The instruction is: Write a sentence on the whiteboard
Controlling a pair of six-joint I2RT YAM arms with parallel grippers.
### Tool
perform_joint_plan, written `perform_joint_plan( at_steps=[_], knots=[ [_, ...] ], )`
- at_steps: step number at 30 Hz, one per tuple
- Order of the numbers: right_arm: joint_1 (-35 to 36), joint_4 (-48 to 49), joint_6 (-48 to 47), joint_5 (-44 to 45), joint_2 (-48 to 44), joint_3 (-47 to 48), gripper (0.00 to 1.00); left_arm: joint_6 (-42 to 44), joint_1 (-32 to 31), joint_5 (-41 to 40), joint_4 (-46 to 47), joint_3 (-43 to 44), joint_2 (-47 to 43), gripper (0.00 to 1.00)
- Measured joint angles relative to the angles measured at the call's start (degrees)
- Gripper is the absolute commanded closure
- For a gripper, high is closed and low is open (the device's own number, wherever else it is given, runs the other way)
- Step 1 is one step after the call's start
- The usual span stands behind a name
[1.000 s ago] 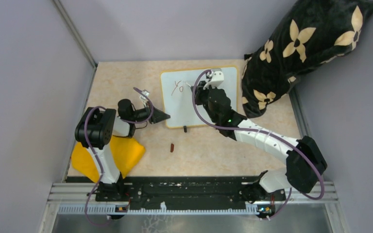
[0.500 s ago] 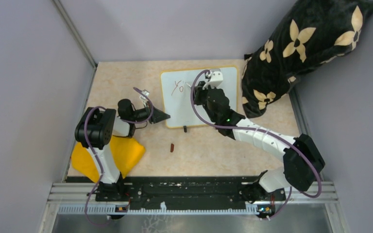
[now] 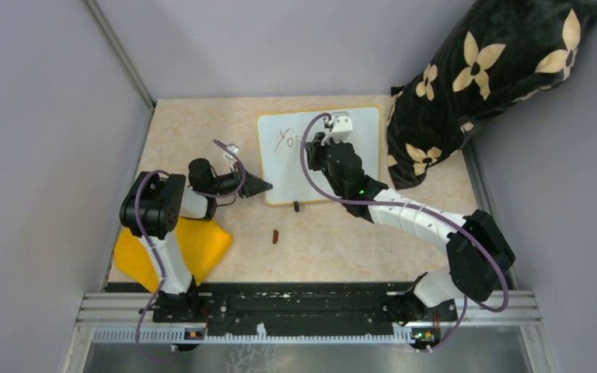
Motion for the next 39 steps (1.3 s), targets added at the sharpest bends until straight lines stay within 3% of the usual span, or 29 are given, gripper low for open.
perform_joint_plan(
  at_steps=[39],
  knots=[
    [-0.39, 0.00, 1.38, 1.46, -3.21, -5.49, 1.00, 0.04, -0.02, -0.07, 0.00, 0.00, -0.02, 1.00]
  ],
)
